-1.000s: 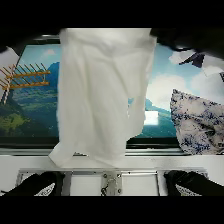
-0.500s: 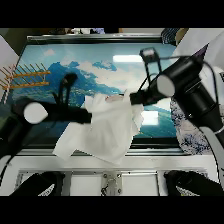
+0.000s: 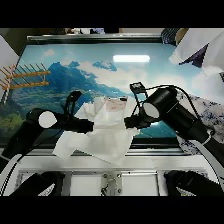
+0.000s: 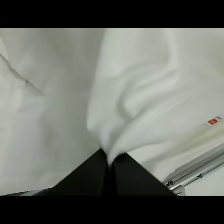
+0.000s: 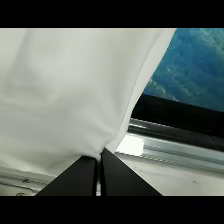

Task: Fold the clothes and pants, and hang the long-sleeved shirts on hangers.

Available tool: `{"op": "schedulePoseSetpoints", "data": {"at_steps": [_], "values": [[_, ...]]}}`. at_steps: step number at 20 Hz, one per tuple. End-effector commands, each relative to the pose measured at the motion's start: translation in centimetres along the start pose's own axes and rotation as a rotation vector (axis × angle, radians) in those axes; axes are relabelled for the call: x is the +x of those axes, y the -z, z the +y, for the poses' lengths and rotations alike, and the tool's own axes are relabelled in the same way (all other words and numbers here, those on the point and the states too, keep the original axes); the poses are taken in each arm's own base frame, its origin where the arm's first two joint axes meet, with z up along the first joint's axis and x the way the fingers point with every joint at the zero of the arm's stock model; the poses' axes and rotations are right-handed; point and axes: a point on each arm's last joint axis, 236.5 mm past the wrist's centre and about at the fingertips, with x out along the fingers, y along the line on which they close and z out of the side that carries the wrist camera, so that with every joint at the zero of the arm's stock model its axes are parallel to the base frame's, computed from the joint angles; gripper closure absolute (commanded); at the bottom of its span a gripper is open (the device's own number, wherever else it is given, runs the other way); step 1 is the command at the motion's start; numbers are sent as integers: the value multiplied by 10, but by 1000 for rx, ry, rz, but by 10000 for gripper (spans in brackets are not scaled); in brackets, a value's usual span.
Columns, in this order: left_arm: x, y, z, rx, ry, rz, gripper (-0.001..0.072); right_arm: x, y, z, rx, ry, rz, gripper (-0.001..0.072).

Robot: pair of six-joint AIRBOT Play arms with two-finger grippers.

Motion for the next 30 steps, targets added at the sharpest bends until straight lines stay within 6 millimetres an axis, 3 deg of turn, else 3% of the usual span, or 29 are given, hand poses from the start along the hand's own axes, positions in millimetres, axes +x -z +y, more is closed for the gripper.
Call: {"op": "schedulePoseSetpoints", "data": {"at_steps": [1, 4, 6, 9, 18, 19, 20, 21, 24, 27, 28, 30], "values": [[11, -2, 2, 27, -1, 75, 689, 11, -1, -2, 64, -154, 6, 691], [20, 2, -11, 70, 6, 82, 689, 12, 7, -12, 164, -193, -27, 689], [22, -1, -19, 91, 15, 60, 688, 11, 10, -9, 166, -202, -39, 689], [25, 10, -28, 128, 19, 93, 689, 12, 15, 0, 161, -203, -28, 689], [28, 18, -24, 160, -32, 112, 676, 14, 20, 5, 163, -146, -42, 689], [28, 17, -24, 160, -30, 111, 459, 14, 21, 6, 158, -147, -42, 689], [27, 16, -24, 158, -30, 108, 153, 15, 21, 6, 158, -147, -41, 689], [26, 13, -23, 148, -26, 101, 73, 15, 21, 6, 157, -146, -42, 689], [6, -14, -18, 109, -26, 36, 73, 14, 21, 6, 157, -147, -41, 689], [-29, -64, -4, 93, -42, -106, 73, 14, 21, 6, 157, -147, -41, 689], [-42, -82, 9, 95, -73, -164, 73, 14, 21, 6, 157, -147, -40, 689], [-73, -118, 56, 78, -208, -297, 73, 14, 21, 6, 156, -147, -40, 689]]}}
